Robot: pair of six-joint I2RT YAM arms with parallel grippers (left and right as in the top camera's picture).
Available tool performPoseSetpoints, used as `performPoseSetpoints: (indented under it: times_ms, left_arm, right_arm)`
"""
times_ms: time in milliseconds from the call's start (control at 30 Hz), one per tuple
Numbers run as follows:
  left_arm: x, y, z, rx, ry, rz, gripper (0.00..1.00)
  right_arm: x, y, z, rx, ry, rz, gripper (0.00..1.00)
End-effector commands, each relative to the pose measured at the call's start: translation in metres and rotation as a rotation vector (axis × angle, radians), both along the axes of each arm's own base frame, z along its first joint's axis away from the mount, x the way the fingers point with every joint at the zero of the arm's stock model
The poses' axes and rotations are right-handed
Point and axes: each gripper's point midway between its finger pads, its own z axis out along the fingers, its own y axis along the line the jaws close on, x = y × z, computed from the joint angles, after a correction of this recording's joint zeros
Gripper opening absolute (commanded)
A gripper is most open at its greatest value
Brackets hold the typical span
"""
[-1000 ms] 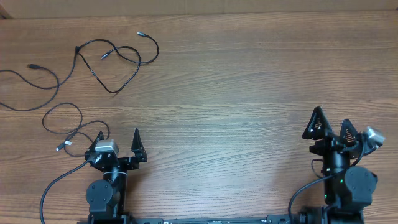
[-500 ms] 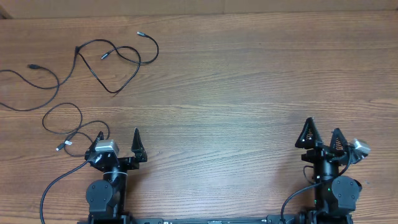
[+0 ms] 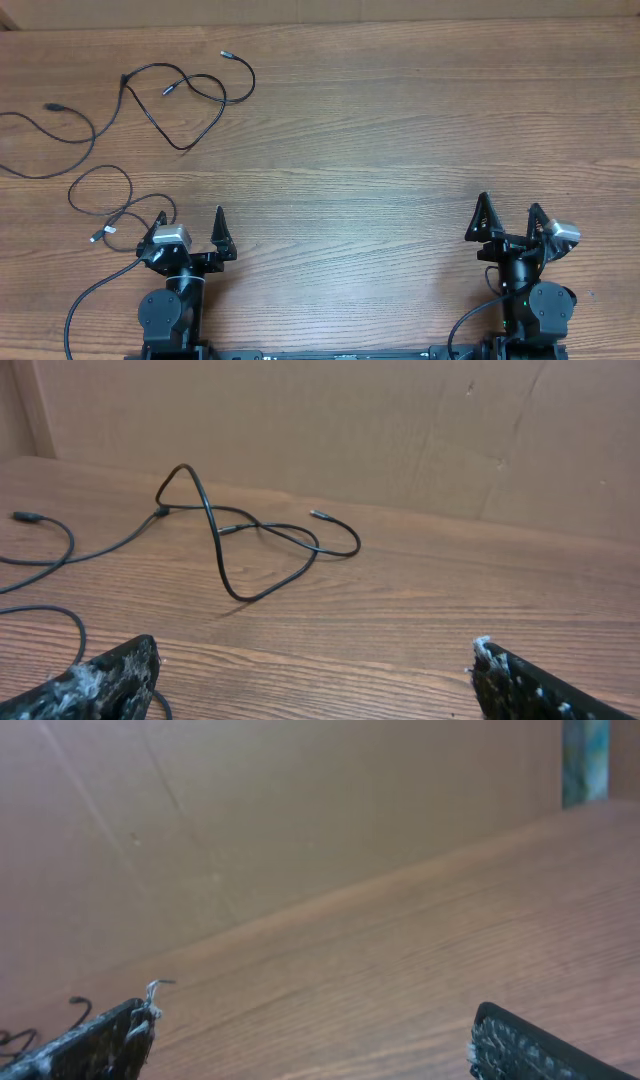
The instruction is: Untangle cables
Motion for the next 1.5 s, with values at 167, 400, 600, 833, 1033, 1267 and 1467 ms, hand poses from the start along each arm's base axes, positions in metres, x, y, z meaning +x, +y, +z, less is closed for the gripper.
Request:
performPoseSetpoints:
  times_ms: [167, 400, 600, 833, 1033, 1267, 1467]
  left_arm:
    - [-0.0001, -0.0016, -0.0002, 0.021, -0.002, -0.011, 1.00]
    - [-0.0001, -0.0015, -0.0002, 0.021, -0.002, -0.011, 1.00]
    - [-0.0001, -0.0016, -0.0002, 0.021, -0.002, -0.011, 1.00]
    - [-0.0001, -0.0015, -0.0002, 0.021, -0.002, -0.011, 0.99]
    - [-0.0001, -0.0016, -0.0002, 0.021, -0.002, -0.011, 0.99]
    - [-0.0001, -0.0015, -0.0002, 0.021, -0.002, -0.011, 1.00]
    - [-0.0001, -0.0015, -0.0002, 0.021, -0.002, -0.011, 1.00]
  right_arm:
    - [0.0009, 0.0037, -0.0056, -0.037, 0.001, 0.019, 1.00]
    - [0.0011, 0.0122, -0.0056, -0.184, 0.004, 0.071, 1.00]
    - [0.0011, 0.0116, -0.0057, -0.290, 0.008, 0.069, 1.00]
    - [0.0011, 0.0116, -0.0058, -0.354, 0.010, 0.070, 1.00]
    - [0.0011, 0.0114, -0.0058, -0.357, 0.011, 0.069, 1.00]
    - [0.0011, 0.0115, -0.0056, -0.349, 0.010, 0.070, 1.00]
    - [0.0011, 0.0115, -0.0056, -0.349, 0.010, 0.070, 1.00]
